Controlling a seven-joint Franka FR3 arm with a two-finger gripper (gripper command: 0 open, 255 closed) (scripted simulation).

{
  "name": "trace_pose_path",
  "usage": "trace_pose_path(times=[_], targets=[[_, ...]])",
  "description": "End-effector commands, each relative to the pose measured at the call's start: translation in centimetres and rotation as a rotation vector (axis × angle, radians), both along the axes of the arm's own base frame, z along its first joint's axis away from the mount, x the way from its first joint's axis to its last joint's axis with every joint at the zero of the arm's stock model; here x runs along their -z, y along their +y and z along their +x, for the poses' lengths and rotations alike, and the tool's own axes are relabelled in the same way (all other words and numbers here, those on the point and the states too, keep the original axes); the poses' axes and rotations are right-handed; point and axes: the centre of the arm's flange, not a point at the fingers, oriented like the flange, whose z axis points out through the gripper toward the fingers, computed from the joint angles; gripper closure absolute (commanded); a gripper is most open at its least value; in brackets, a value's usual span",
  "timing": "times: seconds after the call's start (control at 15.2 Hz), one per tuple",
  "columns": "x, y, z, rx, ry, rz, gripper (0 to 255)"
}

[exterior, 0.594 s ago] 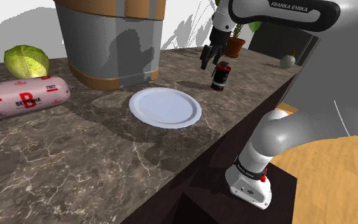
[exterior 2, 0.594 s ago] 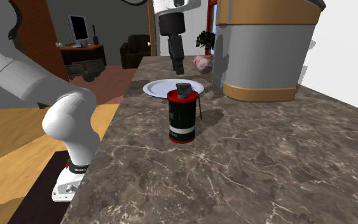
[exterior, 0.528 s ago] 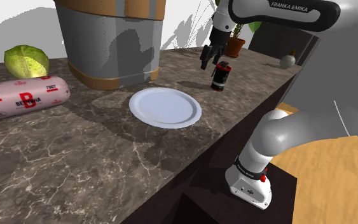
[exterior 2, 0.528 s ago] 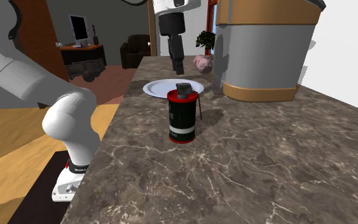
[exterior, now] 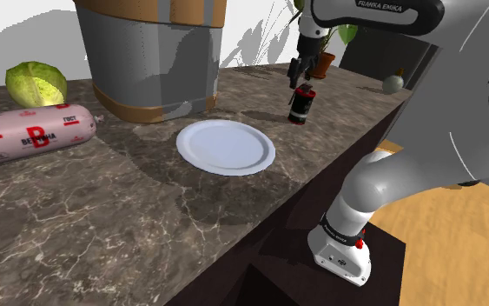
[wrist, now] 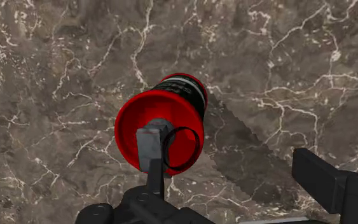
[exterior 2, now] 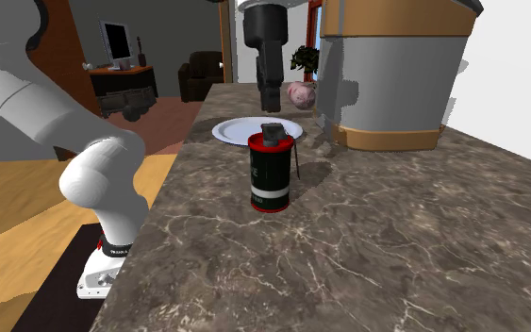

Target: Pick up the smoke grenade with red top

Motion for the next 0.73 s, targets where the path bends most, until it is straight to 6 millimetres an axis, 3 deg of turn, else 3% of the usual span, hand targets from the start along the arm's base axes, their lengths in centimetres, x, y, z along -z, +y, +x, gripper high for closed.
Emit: trace_pose_path(times=[0.0,0.13,0.66], targets=[[-0.8,-2.2,0.3,0.008,0.030,-0.033,0],[-1.1,-3.4,0.4,0.013,0.045,-0.050,0],[2.9,-3.4,0.4,0.013,0.045,-0.050,0]])
